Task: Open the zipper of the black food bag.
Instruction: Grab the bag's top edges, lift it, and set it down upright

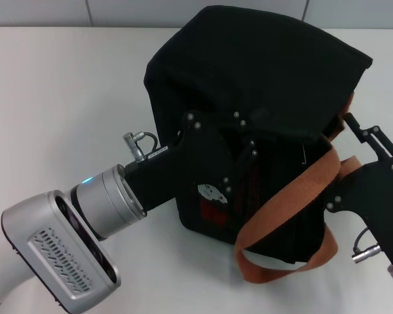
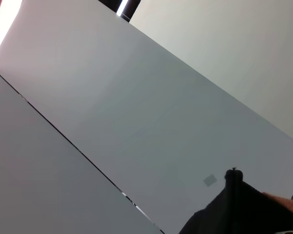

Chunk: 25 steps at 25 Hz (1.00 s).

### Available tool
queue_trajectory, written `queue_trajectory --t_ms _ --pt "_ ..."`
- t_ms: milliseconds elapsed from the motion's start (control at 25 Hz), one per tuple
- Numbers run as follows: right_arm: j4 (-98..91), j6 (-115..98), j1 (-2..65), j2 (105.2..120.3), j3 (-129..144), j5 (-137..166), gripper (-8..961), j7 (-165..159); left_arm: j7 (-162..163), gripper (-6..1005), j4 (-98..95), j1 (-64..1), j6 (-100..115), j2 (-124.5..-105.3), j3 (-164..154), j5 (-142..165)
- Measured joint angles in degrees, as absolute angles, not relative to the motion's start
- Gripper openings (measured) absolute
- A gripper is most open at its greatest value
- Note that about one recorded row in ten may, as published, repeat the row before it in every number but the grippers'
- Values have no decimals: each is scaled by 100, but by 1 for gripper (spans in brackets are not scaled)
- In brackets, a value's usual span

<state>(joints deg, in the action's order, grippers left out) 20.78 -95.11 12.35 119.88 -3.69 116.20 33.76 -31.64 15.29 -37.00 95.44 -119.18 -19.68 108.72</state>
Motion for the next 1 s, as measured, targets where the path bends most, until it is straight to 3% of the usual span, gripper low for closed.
queue_trajectory --t_ms 1000 --pt "2078 -9257 1370 11988 -280 11587 425 3446 -3164 84 1522 -3718 9545 -11918 -1968 10870"
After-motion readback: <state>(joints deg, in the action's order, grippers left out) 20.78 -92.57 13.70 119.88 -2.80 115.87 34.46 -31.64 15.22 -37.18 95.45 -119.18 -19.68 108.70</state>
